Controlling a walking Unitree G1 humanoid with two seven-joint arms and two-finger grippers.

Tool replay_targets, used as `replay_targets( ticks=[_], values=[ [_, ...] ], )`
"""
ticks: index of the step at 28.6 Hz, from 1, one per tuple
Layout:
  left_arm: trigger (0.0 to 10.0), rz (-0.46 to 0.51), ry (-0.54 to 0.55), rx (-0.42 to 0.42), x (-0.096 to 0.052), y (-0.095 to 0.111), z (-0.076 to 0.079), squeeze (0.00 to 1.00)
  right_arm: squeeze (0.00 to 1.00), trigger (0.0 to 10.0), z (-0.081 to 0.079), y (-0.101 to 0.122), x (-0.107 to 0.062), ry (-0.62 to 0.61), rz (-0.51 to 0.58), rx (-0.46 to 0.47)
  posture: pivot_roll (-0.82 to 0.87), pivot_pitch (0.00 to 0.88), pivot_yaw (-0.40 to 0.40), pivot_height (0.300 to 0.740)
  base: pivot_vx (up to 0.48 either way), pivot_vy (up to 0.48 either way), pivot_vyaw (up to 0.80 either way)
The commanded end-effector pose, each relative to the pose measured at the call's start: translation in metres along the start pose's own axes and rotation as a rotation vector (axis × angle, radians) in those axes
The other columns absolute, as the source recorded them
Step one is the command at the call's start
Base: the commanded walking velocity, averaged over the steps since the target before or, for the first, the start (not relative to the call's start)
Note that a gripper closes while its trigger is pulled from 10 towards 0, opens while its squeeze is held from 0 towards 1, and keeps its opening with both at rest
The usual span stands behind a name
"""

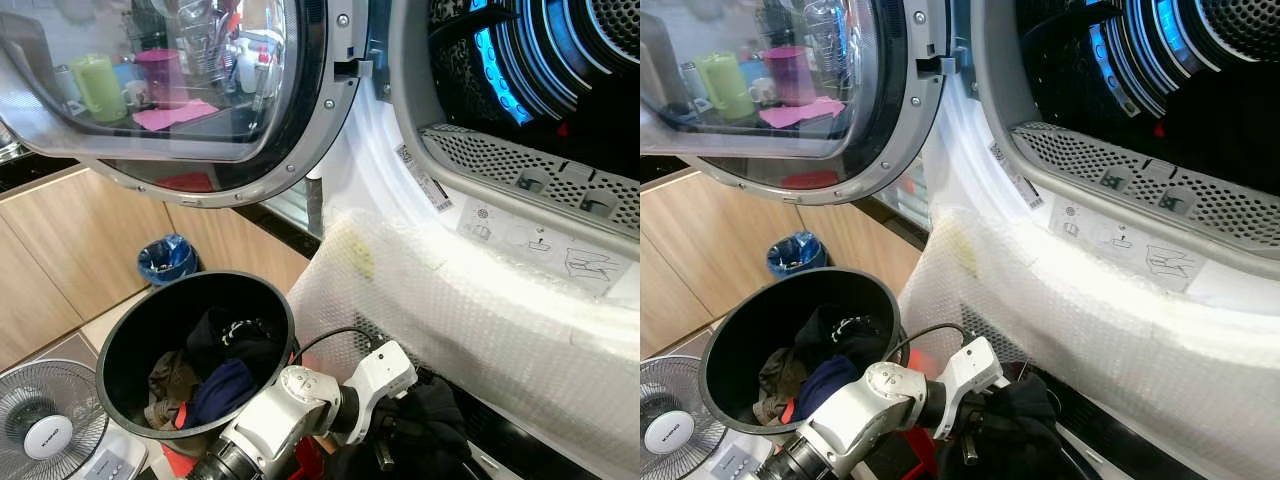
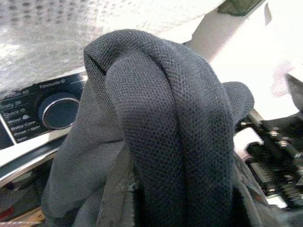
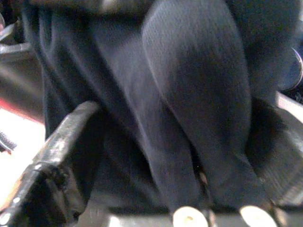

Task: Clothes washing

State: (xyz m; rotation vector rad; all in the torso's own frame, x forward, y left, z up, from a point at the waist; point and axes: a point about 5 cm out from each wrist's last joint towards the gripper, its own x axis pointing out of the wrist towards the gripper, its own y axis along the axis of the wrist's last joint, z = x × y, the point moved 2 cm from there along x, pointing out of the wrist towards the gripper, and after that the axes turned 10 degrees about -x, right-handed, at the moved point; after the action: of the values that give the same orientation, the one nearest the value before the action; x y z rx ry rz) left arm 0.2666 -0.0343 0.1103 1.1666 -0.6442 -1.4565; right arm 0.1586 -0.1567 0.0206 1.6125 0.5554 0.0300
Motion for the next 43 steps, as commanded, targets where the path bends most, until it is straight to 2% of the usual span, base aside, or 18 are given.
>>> replay_targets(
  ticks=[1,3,8,11,15,17,18,23,27,30,35,36,37,39,40,41,42,43],
  values=[
    [0.0,0.023,-0.038,0.002,0.001,0.006,0.008,0.0,0.0,10.0,0.0,-0.003,0.001,-0.043,-0.009,0.051,0.08,0.088,0.064,0.74,0.0,0.0,0.0],
    [0.0,0.024,-0.041,-0.005,0.002,0.006,0.009,0.0,0.0,10.0,0.001,-0.001,0.007,-0.089,0.013,0.09,0.08,0.088,0.066,0.74,0.0,0.0,0.0],
    [0.0,0.028,-0.06,-0.03,0.003,0.006,0.013,0.0,0.0,10.0,0.0,-0.003,0.016,-0.142,0.022,0.096,0.07,0.085,0.068,0.74,0.0,0.0,0.0],
    [0.0,0.025,-0.077,-0.046,0.003,0.008,0.015,0.0,0.0,10.0,0.0,-0.006,0.023,-0.189,0.021,0.033,0.08,0.089,0.077,0.74,0.0,0.0,0.0],
    [0.0,0.016,-0.089,-0.066,0.002,0.007,0.017,0.0,0.0,10.0,0.002,-0.007,0.026,-0.235,0.033,0.026,0.08,0.089,0.077,0.74,0.0,0.0,0.0],
    [0.0,-0.014,-0.104,-0.079,-0.001,0.005,0.019,0.0,0.0,10.0,0.013,-0.004,0.028,-0.322,0.078,0.037,0.09,0.1,0.087,0.74,0.0,0.0,0.0],
    [0.0,-0.047,-0.117,-0.094,-0.003,0.002,0.02,0.0,0.0,10.0,0.02,-0.003,0.03,-0.378,0.088,0.0,0.09,0.1,0.087,0.74,0.0,0.0,0.0],
    [0.0,-0.088,-0.089,-0.106,-0.009,-0.002,0.016,0.0,0.0,10.0,0.032,0.0,0.031,-0.443,0.101,-0.079,0.11,0.1,0.098,0.74,0.0,0.0,0.0],
    [0.0,-0.118,-0.003,-0.124,-0.02,-0.007,0.002,0.0,0.0,10.0,0.057,0.008,0.018,-0.515,0.109,-0.203,0.11,0.102,0.101,0.74,0.0,0.0,0.0],
    [0.0,-0.125,0.017,-0.144,-0.022,-0.007,-0.001,0.0,0.0,10.0,0.065,0.008,0.014,-0.55,0.124,-0.201,0.11,0.105,0.102,0.74,0.0,0.0,0.0],
    [0.0,-0.125,0.014,-0.163,-0.022,-0.006,0.0,0.0,0.0,10.0,0.063,0.006,0.016,-0.542,0.148,-0.149,0.12,0.105,0.107,0.74,0.0,0.0,0.0],
    [0.0,-0.127,0.001,-0.17,-0.022,-0.006,0.002,0.0,0.0,10.0,0.052,0.005,0.022,-0.469,0.156,-0.122,0.12,0.103,0.111,0.74,0.0,0.0,0.0],
    [0.0,-0.127,0.001,-0.17,-0.022,-0.006,0.002,0.0,0.0,10.0,0.052,0.005,0.022,-0.469,0.156,-0.122,0.12,0.103,0.111,0.74,0.0,0.0,0.0],
    [0.0,-0.131,-0.01,-0.167,-0.022,-0.006,0.004,0.0,0.0,10.0,0.037,0.003,0.029,-0.375,0.154,-0.115,0.11,0.103,0.113,0.74,0.0,0.0,0.0],
    [0.0,-0.132,-0.013,-0.165,-0.022,-0.006,0.004,0.0,0.0,8.5,0.031,0.003,0.031,-0.333,0.166,-0.105,0.11,0.103,0.113,0.74,0.0,0.0,0.0],
    [0.0,-0.133,-0.016,-0.163,-0.022,-0.006,0.004,0.0,0.0,5.6,0.026,0.003,0.032,-0.299,0.177,-0.097,0.11,0.103,0.113,0.74,0.0,0.0,0.0],
    [0.0,-0.133,-0.018,-0.162,-0.022,-0.005,0.005,0.0,0.0,3.8,0.022,0.004,0.032,-0.266,0.192,-0.08,0.11,0.103,0.114,0.74,0.0,0.0,0.0],
    [0.0,-0.133,-0.019,-0.162,-0.022,-0.005,0.005,0.0,0.0,3.8,0.019,0.005,0.033,-0.247,0.202,-0.071,0.11,0.103,0.114,0.74,0.0,0.0,0.0]
  ],
)
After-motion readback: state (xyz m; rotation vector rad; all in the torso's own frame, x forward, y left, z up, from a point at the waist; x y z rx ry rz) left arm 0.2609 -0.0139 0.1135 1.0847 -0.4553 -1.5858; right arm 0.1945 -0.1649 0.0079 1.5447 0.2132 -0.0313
